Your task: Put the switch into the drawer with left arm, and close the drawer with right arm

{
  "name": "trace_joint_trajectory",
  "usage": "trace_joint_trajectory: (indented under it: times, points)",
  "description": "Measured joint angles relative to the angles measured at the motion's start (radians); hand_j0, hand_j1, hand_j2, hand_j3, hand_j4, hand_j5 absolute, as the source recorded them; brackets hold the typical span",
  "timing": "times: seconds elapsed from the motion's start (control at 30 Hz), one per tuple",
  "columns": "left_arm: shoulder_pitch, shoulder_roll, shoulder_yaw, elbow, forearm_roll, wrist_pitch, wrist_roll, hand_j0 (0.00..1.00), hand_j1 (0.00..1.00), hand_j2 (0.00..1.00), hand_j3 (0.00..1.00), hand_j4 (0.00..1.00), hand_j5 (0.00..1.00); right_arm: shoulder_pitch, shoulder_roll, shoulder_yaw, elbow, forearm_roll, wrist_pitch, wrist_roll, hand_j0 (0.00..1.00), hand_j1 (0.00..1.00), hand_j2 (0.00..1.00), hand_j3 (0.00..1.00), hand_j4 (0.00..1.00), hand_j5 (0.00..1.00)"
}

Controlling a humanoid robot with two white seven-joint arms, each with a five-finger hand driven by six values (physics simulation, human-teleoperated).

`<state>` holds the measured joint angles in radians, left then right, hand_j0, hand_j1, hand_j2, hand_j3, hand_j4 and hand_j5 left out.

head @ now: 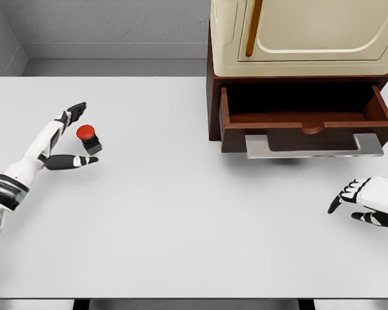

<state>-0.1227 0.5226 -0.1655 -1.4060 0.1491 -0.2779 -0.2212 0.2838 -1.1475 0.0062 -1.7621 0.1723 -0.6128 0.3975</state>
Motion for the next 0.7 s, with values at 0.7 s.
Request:
trace_joint_trajectory:
  times: [0.7]
  points:
    - [-0.075,-0.033,-0.072,0.129,0.138,-0.018,0.0,0.96,0.96,0.96,0.96,0.96,0.96,-0.002,0.013,0.001,-0.002,-0.001,0.0,0.0,0.61,0.61,0.61,0.61,0.61,0.61]
